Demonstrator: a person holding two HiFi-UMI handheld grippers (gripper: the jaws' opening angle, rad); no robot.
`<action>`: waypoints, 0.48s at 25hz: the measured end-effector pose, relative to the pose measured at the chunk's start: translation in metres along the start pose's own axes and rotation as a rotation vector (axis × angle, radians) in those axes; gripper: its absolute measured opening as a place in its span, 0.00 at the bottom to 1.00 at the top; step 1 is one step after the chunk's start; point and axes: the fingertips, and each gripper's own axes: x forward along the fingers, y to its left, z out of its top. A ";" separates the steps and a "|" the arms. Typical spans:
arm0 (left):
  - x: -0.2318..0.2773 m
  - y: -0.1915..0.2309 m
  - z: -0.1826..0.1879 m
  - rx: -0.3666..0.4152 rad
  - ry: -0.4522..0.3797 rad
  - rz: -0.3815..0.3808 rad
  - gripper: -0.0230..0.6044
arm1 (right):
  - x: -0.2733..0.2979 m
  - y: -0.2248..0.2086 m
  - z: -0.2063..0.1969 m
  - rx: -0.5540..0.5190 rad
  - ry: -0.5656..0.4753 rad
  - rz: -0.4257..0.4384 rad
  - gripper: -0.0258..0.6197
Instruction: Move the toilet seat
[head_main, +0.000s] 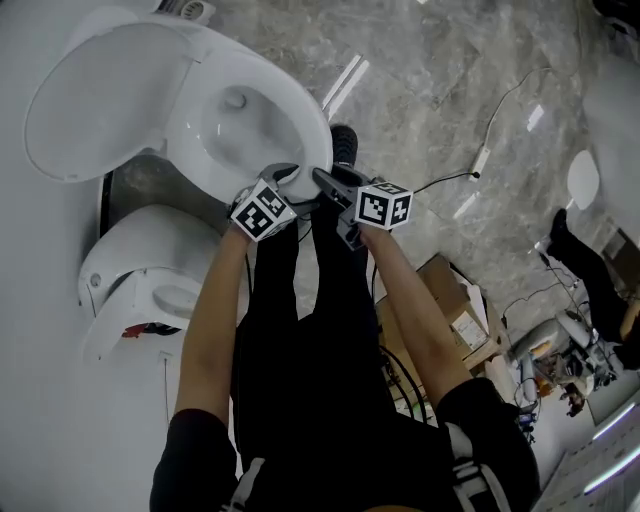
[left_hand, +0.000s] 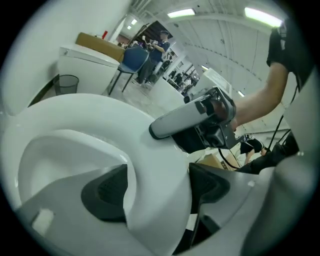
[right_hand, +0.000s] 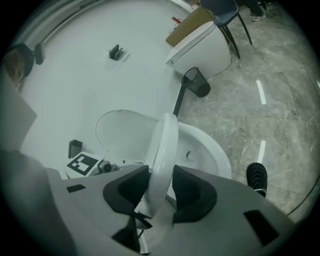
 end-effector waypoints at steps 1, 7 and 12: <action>-0.008 -0.001 0.003 -0.016 -0.029 0.028 0.65 | -0.002 0.006 0.002 0.009 0.000 0.007 0.27; -0.037 -0.018 0.002 0.063 -0.033 0.155 0.57 | -0.008 0.035 0.012 0.027 0.024 0.041 0.26; -0.043 -0.018 0.007 0.087 -0.008 0.266 0.56 | -0.013 0.047 0.018 0.031 0.044 0.048 0.26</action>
